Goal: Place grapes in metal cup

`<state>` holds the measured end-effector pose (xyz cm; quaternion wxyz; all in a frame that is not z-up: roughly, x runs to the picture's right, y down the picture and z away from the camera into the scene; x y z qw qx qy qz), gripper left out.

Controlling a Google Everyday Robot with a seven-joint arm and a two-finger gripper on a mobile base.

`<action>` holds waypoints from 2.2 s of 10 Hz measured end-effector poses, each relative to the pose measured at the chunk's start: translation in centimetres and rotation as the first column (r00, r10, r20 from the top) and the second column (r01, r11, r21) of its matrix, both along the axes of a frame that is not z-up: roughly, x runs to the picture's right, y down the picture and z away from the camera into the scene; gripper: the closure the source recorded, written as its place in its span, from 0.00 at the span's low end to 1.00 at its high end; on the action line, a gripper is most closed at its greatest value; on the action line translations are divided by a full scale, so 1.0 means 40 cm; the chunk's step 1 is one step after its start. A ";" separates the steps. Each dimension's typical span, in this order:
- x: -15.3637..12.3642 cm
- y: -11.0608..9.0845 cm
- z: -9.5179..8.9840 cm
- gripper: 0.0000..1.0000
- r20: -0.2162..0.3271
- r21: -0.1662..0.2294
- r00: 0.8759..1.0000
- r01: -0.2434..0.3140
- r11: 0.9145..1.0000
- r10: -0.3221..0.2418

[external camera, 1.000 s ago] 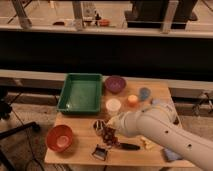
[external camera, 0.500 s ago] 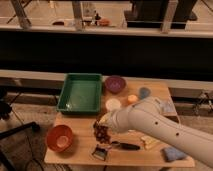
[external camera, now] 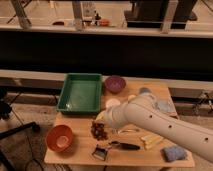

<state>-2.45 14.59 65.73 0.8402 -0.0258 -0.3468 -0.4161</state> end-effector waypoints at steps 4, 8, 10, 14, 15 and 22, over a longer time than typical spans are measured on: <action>-0.003 -0.018 0.027 0.99 0.022 0.019 1.000 0.006 1.000 -0.006; -0.015 -0.031 0.055 0.99 0.040 0.029 0.999 0.013 1.000 -0.014; -0.022 -0.037 0.070 0.99 0.048 0.030 0.999 0.014 0.999 -0.016; -0.035 -0.041 0.093 0.99 0.069 0.029 0.997 0.017 0.999 -0.019; -0.036 -0.041 0.097 0.99 0.072 0.030 0.997 0.016 0.999 -0.018; -0.017 -0.038 0.137 0.99 0.079 0.036 0.997 0.014 0.999 -0.017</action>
